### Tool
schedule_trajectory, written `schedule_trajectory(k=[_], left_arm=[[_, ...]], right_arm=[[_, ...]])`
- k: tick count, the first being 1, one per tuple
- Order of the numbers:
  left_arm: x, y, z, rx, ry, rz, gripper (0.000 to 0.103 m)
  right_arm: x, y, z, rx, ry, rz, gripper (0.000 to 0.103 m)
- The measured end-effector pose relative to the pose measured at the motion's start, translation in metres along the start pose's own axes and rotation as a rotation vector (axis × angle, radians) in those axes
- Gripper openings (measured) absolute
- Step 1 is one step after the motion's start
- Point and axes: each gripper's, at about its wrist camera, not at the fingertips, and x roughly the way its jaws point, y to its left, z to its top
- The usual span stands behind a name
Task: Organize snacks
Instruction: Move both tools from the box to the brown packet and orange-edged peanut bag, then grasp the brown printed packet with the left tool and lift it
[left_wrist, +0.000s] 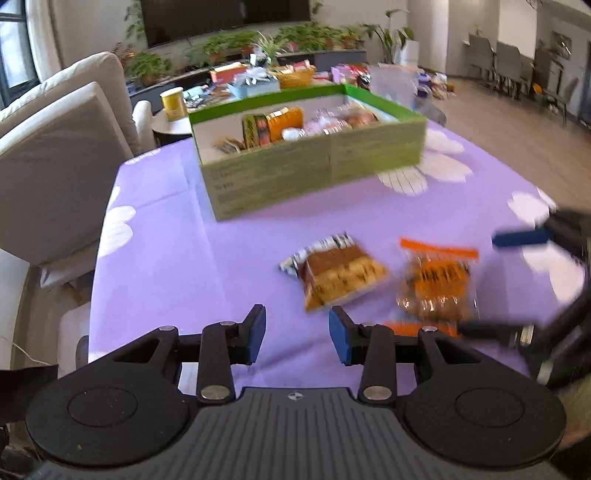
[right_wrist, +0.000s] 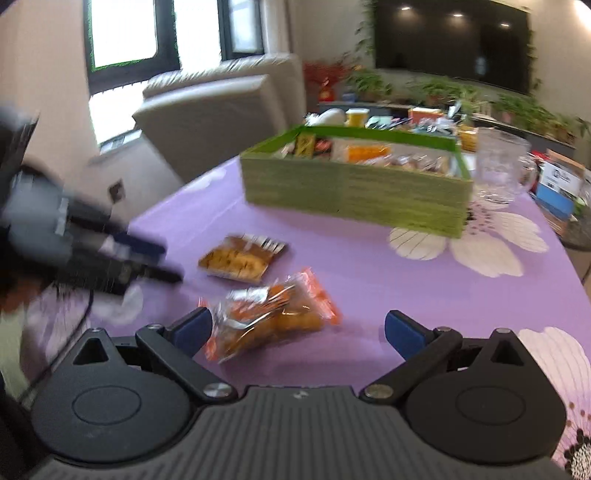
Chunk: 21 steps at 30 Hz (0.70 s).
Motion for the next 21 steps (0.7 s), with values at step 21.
schedule_trajectory(k=[21], left_arm=[[0.038, -0.014, 0.043, -0.200, 0.110, -0.003, 0.049]], right_arm=[[0.001, -0.020, -0.001, 0.054, -0.057, -0.077, 0.064]])
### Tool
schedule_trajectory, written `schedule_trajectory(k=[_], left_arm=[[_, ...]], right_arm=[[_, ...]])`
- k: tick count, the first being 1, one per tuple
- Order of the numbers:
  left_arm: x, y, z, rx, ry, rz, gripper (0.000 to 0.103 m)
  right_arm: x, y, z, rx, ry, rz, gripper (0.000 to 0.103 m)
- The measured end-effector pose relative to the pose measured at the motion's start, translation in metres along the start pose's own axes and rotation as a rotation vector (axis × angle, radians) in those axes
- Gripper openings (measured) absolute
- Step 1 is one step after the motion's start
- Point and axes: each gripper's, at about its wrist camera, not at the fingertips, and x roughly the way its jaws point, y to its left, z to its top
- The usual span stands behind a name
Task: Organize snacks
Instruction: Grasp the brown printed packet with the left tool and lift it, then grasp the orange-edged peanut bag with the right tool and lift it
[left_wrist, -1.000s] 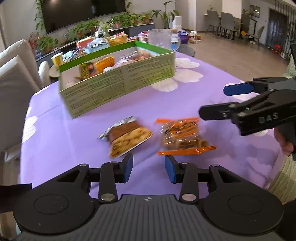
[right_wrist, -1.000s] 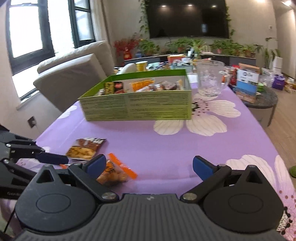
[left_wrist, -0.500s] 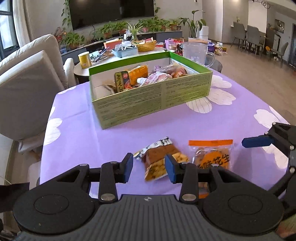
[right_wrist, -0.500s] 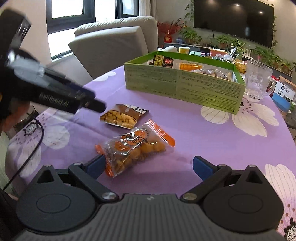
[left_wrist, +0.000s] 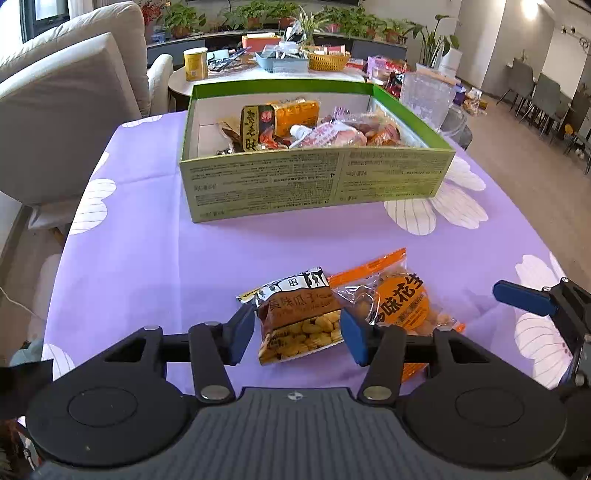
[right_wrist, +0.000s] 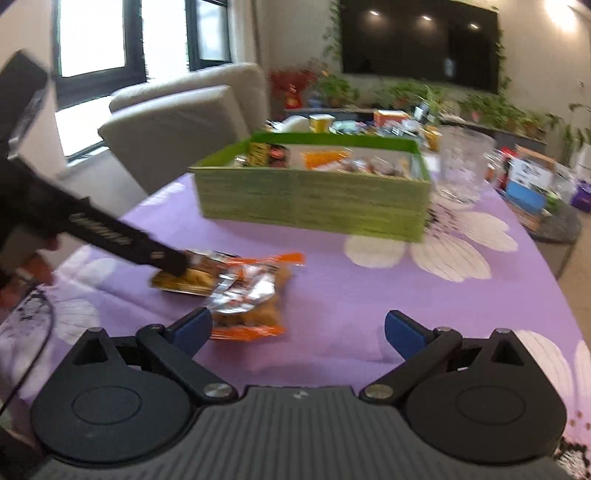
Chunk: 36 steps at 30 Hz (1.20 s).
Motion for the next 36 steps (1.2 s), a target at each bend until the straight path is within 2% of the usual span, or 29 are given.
schedule_trajectory(k=[7, 11, 14, 16, 19, 25, 31, 36], left_arm=[[0.023, -0.012, 0.002, 0.037, 0.056, 0.041, 0.053], [0.028, -0.002, 0.001, -0.009, 0.063, 0.017, 0.054], [0.027, 0.009, 0.001, -0.053, 0.046, -0.018, 0.044], [0.024, 0.017, 0.000, -0.087, 0.032, -0.038, 0.032], [0.017, 0.027, -0.002, -0.119, 0.005, -0.049, 0.023], [0.001, 0.044, -0.005, -0.147, -0.041, -0.047, 0.020], [-0.012, 0.050, -0.009, -0.126, -0.082, -0.037, 0.019], [-0.018, 0.056, -0.010, -0.119, -0.104, -0.041, 0.018]], right_arm=[[0.015, 0.024, 0.002, -0.076, 0.031, 0.021, 0.064], [0.013, 0.017, 0.002, -0.057, 0.031, 0.010, 0.064], [0.012, 0.011, 0.002, -0.028, 0.029, -0.001, 0.064], [0.014, 0.011, 0.003, -0.017, 0.031, 0.000, 0.064], [0.016, 0.013, 0.003, -0.020, 0.033, 0.007, 0.064], [0.022, 0.021, 0.006, -0.045, 0.033, 0.028, 0.064], [0.033, 0.033, 0.015, -0.053, 0.031, 0.041, 0.064], [0.045, 0.038, 0.018, -0.040, 0.057, 0.000, 0.064]])
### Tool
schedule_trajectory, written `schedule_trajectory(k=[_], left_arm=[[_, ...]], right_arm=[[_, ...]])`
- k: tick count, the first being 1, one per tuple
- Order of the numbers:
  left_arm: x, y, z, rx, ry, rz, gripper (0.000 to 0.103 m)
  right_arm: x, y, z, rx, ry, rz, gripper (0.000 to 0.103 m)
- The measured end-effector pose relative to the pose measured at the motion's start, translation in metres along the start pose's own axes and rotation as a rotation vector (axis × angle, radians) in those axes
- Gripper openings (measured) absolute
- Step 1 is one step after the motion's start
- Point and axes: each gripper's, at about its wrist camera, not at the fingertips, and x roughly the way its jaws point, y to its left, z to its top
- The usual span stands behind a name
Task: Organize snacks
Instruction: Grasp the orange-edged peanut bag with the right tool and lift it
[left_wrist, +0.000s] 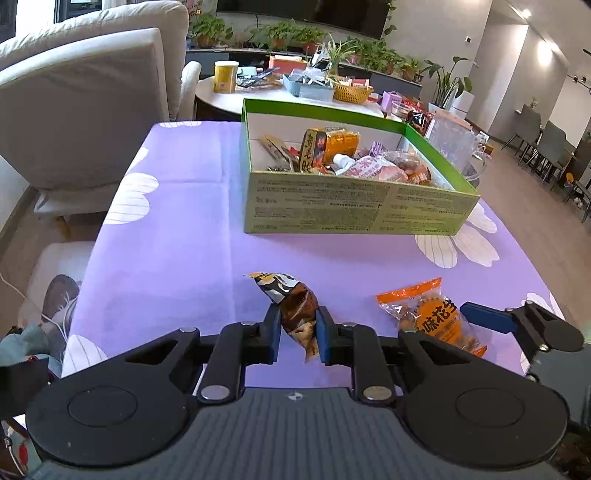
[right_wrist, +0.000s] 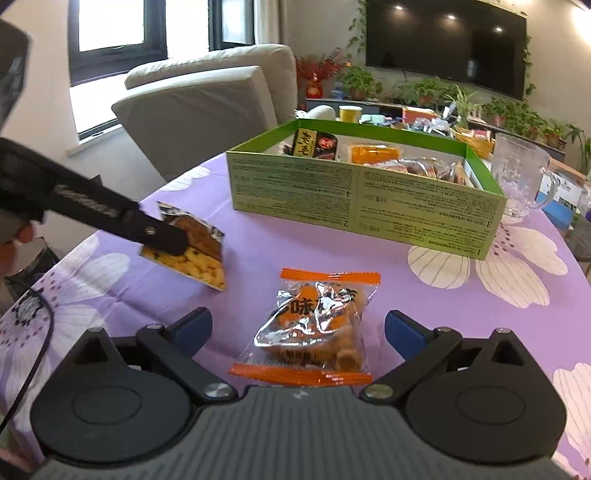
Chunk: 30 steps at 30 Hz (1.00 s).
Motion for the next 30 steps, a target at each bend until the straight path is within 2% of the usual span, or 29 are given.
schedule_trajectory(k=[14, 16, 20, 30], left_arm=[[-0.008, 0.004, 0.011, 0.029, -0.042, -0.023, 0.018], [-0.008, 0.003, 0.013, 0.030, -0.045, -0.026, 0.018], [-0.011, -0.001, 0.018, 0.041, -0.058, -0.032, 0.017], [-0.014, -0.010, 0.034, 0.058, -0.090, -0.036, 0.017]], right_arm=[[0.012, -0.008, 0.002, 0.064, 0.041, -0.069, 0.063], [0.011, -0.009, 0.004, 0.053, 0.038, -0.047, 0.063], [0.008, -0.017, 0.009, 0.111, 0.030, -0.005, 0.062], [0.002, -0.026, 0.025, 0.126, -0.028, 0.003, 0.062]])
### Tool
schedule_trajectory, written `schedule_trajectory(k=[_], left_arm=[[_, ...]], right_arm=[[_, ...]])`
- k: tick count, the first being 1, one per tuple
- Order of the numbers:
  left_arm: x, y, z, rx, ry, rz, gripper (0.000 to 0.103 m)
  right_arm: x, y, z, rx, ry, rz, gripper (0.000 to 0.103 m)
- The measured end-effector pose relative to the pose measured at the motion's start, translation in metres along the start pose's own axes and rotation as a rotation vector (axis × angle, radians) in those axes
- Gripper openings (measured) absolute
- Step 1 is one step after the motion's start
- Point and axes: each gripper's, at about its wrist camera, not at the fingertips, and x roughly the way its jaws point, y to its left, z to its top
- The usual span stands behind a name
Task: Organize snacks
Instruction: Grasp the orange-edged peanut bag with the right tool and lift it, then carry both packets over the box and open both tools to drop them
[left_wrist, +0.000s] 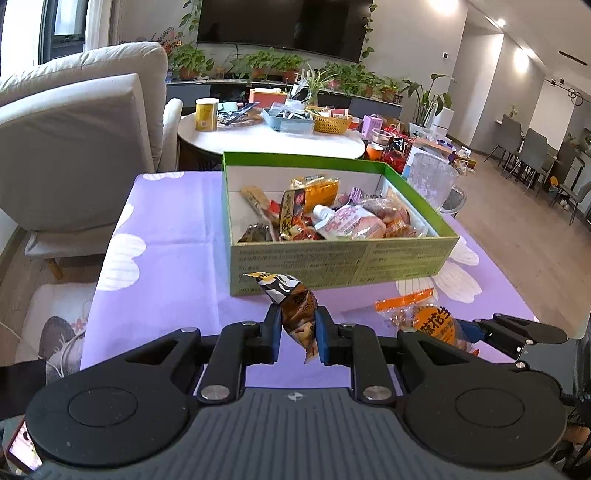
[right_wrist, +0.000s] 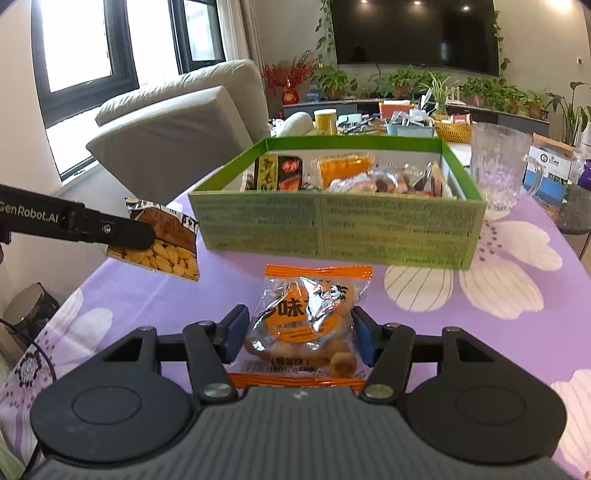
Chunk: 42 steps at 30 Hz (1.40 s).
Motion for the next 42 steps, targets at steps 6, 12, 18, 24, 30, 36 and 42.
schedule_trajectory(k=[6, 12, 18, 24, 30, 36, 42], left_arm=[[0.003, -0.008, 0.015, 0.028, -0.023, 0.000, 0.017], [0.006, -0.013, 0.040, 0.041, -0.073, 0.010, 0.017], [0.015, -0.021, 0.068, 0.067, -0.121, 0.009, 0.017], [0.037, -0.021, 0.092, 0.074, -0.134, 0.023, 0.017], [0.066, -0.016, 0.112, 0.069, -0.122, 0.038, 0.017], [0.099, -0.015, 0.119, 0.066, -0.079, 0.044, 0.017], [0.119, -0.014, 0.121, 0.057, -0.058, 0.049, 0.018]], right_arm=[[-0.002, -0.007, 0.016, -0.015, -0.053, -0.004, 0.062], [-0.002, -0.021, 0.044, -0.031, -0.129, -0.030, 0.062], [0.005, -0.033, 0.073, -0.041, -0.202, -0.048, 0.062], [0.022, -0.049, 0.090, -0.003, -0.221, -0.050, 0.062], [0.040, -0.063, 0.099, 0.008, -0.223, -0.067, 0.062], [0.057, -0.076, 0.106, 0.041, -0.210, -0.081, 0.062], [0.072, -0.082, 0.109, 0.064, -0.200, -0.109, 0.062]])
